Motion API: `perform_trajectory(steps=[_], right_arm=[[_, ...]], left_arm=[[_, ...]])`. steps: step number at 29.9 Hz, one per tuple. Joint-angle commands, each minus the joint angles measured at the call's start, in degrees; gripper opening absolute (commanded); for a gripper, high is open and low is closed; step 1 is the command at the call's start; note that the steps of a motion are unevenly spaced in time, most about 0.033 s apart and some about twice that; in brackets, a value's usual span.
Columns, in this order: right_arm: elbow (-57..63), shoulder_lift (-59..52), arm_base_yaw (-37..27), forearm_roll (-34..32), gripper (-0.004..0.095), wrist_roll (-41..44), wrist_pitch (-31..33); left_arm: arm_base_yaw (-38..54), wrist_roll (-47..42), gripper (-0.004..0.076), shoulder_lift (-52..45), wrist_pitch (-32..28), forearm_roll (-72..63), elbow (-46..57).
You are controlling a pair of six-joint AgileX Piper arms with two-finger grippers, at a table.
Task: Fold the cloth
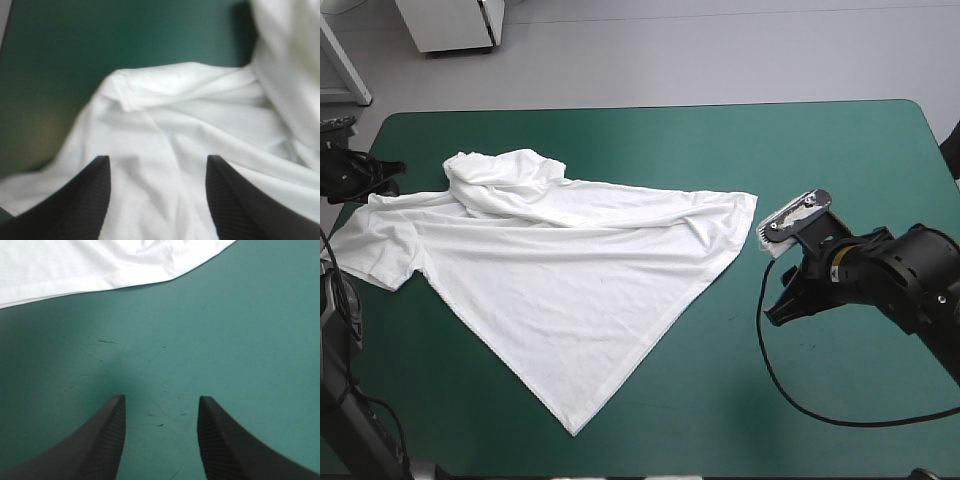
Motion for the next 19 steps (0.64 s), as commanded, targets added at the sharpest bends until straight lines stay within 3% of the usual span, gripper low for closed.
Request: perform_trajectory(steps=[1, 9, 15, 19], right_arm=[[-1.6, -1.1, 0.0, -1.8, 0.0428, -0.3, -1.8], [-2.0, 0.2, -0.1, -1.7, 0.0432, -0.3, -1.1], [-2.0, 1.2, -0.1, -1.5, 0.0570, 0.6, 1.6], [-2.0, 1.3, -0.1, -1.5, 0.0574, 0.6, 1.3]], left_arm=[[-4.3, 2.3, 0.0462, -11.5, 3.2, -4.8, 2.8], [-19.7, 1.5, 0.0463, -30.3, 3.2, -4.9, 22.6], [-32.6, -3.7, 0.0462, -41.6, 3.2, -4.3, 37.9], [-39.9, -7.8, 0.0462, -47.9, 3.2, -3.7, 45.0]])
